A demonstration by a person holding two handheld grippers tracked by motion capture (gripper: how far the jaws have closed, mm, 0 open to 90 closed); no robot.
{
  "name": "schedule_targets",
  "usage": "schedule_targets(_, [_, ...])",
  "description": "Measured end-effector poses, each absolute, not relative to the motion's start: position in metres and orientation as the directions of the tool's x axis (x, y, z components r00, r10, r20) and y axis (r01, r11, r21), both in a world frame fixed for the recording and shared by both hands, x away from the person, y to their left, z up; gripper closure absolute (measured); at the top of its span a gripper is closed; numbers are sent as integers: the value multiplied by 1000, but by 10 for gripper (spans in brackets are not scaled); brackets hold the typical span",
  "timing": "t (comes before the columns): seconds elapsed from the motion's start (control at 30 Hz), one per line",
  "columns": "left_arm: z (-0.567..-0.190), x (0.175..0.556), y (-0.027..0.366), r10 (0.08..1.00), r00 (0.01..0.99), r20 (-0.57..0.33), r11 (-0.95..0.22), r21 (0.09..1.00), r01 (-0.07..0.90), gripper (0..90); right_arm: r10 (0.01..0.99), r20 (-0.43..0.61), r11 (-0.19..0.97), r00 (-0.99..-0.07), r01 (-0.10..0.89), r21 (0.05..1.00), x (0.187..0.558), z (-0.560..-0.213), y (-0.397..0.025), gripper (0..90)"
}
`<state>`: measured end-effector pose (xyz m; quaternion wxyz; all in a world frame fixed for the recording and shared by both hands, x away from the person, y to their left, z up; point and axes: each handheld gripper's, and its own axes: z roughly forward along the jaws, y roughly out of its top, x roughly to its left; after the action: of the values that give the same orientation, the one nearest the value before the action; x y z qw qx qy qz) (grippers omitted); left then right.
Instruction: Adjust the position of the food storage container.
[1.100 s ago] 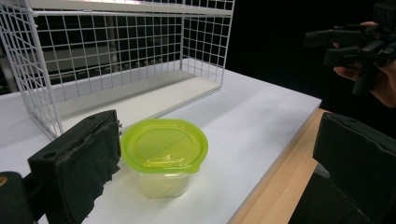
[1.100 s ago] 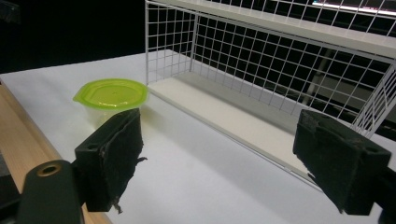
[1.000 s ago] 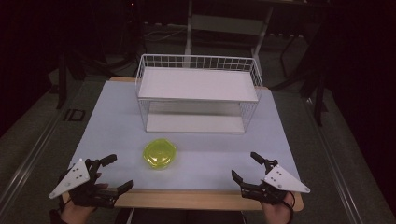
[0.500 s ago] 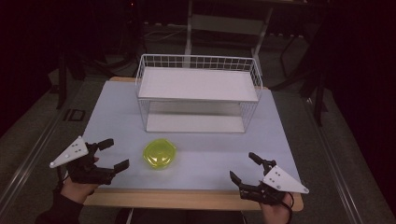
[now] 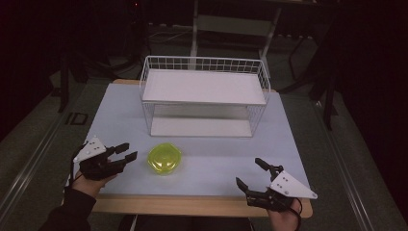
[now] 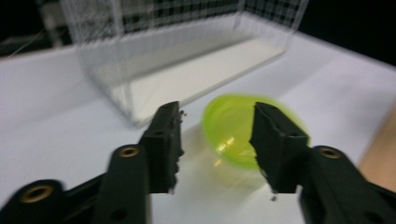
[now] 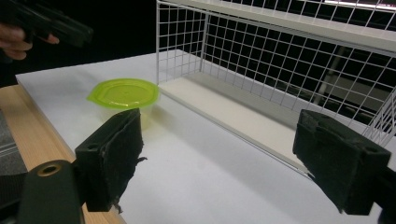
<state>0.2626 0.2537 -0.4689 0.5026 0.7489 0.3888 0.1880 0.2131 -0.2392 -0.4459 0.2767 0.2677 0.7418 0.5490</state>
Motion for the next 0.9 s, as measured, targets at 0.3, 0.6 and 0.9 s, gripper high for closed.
schedule_targets(0.3, [-491,275,246,791,598,-133,-265,805,530,898,692,-116,257,-713,92,962,213,-446,-239,158])
schedule_targets(0.6, [-508,289,229,792,590,-158,-301,740,602,900,692,-110,255,-714,99,962,214,-446,-239,158])
schedule_targets(0.9, [-518,301,210,764,609,-214,-299,719,627,900,689,-114,258,-716,95,962,213,-446,-239,158])
